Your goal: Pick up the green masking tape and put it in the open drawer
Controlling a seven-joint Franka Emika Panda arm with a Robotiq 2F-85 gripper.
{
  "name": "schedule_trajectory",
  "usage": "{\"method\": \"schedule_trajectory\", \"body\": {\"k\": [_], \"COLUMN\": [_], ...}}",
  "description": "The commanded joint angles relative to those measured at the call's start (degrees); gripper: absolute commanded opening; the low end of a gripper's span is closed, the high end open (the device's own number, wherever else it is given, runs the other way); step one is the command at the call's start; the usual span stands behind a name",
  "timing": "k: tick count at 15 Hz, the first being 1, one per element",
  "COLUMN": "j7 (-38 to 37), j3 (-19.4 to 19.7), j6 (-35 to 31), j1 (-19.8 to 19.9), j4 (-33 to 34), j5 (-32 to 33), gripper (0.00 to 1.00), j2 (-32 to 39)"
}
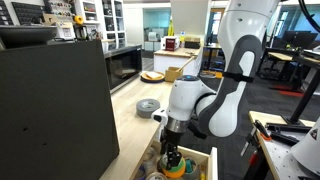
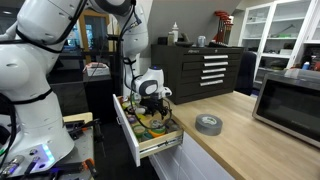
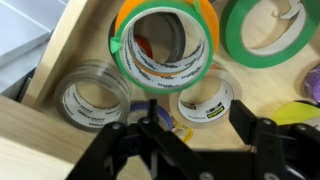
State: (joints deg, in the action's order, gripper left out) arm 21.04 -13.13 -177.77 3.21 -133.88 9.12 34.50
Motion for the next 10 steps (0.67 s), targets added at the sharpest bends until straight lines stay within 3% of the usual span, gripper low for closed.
{"method": "schedule_trajectory", "body": {"k": [1, 4, 10], "j7": [-2.0, -1.99, -8.27], "j3": [-2.41, -1.7, 3.59], "j6": [7.56, 15.56, 29.9], "j1": [2.3, 1.14, -3.86], "j4": [-1.74, -1.62, 0.9], "j5": [-0.65, -2.03, -1.92], "gripper": [1.0, 1.0, 1.0], "j2": [-7.68, -13.82, -22.95]}}
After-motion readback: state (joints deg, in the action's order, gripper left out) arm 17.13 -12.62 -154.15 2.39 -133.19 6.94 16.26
